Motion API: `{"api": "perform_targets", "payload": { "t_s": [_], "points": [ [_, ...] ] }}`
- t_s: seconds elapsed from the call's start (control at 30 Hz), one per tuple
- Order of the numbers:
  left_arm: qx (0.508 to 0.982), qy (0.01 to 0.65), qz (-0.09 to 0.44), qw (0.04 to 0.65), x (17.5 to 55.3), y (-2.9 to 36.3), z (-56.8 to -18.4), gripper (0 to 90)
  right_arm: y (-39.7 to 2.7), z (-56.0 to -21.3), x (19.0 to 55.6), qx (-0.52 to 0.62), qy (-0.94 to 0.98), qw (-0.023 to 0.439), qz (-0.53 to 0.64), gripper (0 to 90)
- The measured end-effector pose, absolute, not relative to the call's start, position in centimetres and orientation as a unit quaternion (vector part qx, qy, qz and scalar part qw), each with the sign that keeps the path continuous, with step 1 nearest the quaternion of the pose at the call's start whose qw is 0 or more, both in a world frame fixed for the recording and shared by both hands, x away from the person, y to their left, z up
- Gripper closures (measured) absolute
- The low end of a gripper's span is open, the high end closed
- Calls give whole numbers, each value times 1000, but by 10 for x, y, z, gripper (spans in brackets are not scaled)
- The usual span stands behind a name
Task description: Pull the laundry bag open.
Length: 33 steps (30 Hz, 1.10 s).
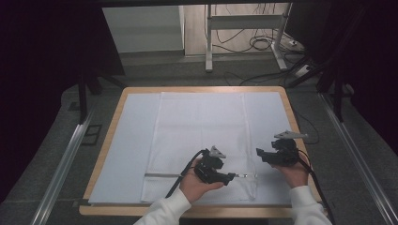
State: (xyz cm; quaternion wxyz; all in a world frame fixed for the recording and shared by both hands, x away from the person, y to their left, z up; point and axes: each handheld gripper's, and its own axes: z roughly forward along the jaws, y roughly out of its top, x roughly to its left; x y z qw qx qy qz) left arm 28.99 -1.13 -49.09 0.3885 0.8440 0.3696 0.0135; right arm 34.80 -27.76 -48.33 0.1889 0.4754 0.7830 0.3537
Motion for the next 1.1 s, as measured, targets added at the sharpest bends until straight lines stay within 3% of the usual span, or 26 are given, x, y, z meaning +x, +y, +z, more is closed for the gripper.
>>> {"api": "perform_targets", "payload": {
  "t_s": [1.1],
  "points": [
    [848,366,-29,381,298,-45,-500,421,-277,-485,348,474,786,196,344,268]
  ]
}}
